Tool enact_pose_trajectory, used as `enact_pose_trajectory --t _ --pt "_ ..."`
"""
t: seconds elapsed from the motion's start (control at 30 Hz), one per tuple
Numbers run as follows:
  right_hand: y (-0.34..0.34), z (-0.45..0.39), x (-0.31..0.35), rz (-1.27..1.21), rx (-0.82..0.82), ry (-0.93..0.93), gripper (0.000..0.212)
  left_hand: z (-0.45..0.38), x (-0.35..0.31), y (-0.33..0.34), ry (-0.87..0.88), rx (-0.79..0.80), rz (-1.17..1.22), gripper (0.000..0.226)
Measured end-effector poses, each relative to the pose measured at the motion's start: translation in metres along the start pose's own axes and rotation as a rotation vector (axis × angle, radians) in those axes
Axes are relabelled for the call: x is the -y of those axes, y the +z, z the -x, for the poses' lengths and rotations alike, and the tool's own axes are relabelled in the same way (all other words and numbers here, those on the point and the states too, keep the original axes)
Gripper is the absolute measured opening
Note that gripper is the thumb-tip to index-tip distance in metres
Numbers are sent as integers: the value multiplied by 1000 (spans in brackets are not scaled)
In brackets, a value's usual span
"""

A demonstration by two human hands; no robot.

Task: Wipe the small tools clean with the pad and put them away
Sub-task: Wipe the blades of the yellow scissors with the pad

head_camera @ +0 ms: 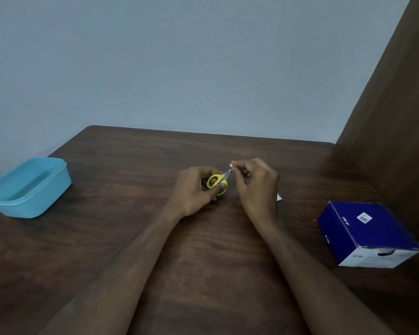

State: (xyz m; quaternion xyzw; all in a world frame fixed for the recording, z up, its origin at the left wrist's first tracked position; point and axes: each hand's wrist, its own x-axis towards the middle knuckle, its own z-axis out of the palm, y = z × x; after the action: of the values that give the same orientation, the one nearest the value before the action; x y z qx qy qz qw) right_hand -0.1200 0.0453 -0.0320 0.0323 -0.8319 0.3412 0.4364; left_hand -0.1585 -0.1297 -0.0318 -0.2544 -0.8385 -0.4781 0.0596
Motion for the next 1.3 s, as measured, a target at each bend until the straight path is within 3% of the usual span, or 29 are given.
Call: enact_pose_trajectory --t 0.17,0.3,0.37,0.57,0.73,0.83,1.03,1.3 --pt "-11 -9 -5 -56 -149 107 9 -2 5 -2 -1 37 -7 10" --pt "-7 4 5 -31 52 -101 10 -3 7 -3 0 17 -10 16" --pt "-1 5 4 5 109 -109 12 -2 5 -3 2 26 -8 16" --pt "-8 -7 0 4 -87 -5 11 -1 3 -3 -79 37 85 16" --pt "0 9 8 -9 193 -142 14 -4 11 1 -110 24 120 15" --pt "4 5 2 13 165 -112 13 -6 12 2 -118 41 153 16" --pt "-9 -7 5 18 -104 -10 3 -6 9 -1 -131 46 171 15" --pt "2 2 1 -392 22 543 14 -2 4 1 -94 34 193 21"
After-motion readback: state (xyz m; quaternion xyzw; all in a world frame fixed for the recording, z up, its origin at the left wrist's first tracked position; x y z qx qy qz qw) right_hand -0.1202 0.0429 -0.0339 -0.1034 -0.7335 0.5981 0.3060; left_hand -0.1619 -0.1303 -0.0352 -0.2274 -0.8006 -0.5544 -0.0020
